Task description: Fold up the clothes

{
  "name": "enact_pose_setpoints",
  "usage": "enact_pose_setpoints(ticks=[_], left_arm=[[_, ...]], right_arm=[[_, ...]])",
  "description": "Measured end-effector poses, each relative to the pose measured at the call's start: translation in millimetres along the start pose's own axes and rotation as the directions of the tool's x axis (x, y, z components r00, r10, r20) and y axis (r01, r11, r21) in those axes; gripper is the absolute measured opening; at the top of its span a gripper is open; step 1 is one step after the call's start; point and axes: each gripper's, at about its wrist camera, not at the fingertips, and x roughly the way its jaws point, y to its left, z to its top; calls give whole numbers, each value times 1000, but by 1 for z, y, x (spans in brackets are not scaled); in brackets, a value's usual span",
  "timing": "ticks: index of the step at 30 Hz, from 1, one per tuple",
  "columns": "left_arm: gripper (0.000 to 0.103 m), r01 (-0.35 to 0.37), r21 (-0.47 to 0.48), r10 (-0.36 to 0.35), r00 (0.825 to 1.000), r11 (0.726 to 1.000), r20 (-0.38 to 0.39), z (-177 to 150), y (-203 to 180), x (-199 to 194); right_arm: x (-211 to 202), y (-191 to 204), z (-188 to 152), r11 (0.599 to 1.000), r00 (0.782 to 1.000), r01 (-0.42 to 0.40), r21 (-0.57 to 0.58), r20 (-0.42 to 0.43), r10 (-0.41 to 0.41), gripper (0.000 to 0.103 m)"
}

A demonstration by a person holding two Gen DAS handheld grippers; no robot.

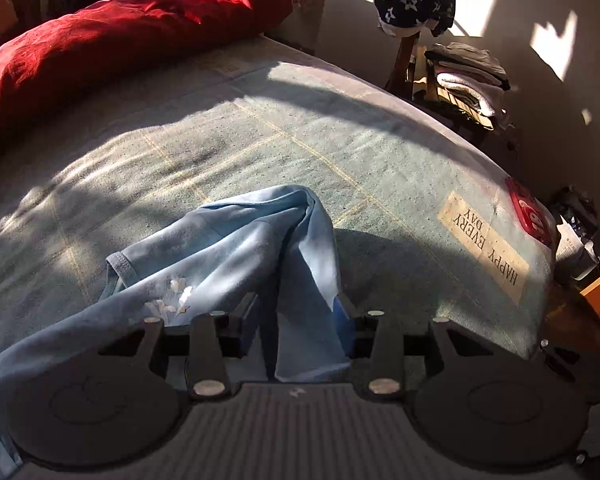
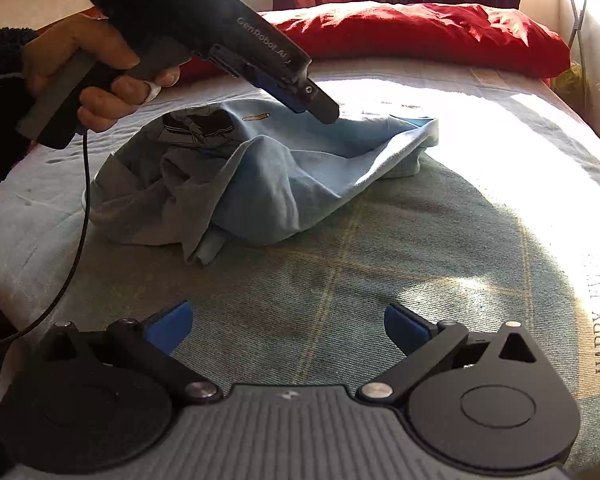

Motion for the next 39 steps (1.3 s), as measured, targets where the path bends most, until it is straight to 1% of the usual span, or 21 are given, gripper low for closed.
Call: enact_pose_setpoints(ticks=[5,8,11,13,17,19,24,26,28,31,34,37,39], left_arm=[[46,-85,-20,85,996,996,13,-57,27,-46],[48,-118,-57,119,993,991,24,-86,43,-66],[48,-142,-85,146,988,986,43,-108,58,-84],[51,-164,-101,171,983,981,63,-119,67,-93],[52,-176,-129,190,976,976,103,-130,84,-99],[53,-177,-124,192,974,976,117,-129,93,-96],[56,-160,-139,180,973,977,142,-120,123,-79],[57,-151,-148,173,973,977,151,-115,137,-70],[57,-149,-152,171,975,977,143,-111,145,-60],[58,-112,-156,133,983,981,125,-109,151,-54],[58,-86,-145,100,991,986,92,-105,152,-56],[58,-60,-137,68,996,989,57,-99,151,-60],[58,-49,-145,53,998,988,29,-94,151,-64]], right_arm=[[0,28,-1,999,1000,-17,-43,-5,16,103],[5,43,-1,997,1000,-28,-72,-12,27,103],[8,55,4,995,999,-34,-91,-14,32,103],[13,60,11,994,999,-41,-103,-13,40,103],[26,67,34,989,998,-57,-134,9,59,103],[34,70,48,987,997,-66,-149,21,70,103],[72,77,97,966,991,-119,-231,30,129,103],[95,78,112,959,989,-146,-242,-2,150,103],[119,74,120,961,985,-169,-218,-65,158,103],[147,66,127,968,974,-180,-176,-167,151,103],[165,53,127,985,960,-142,-101,-259,112,103],[177,48,124,990,943,-132,-54,-315,108,103],[181,56,122,988,937,-113,-106,-342,71,103]])
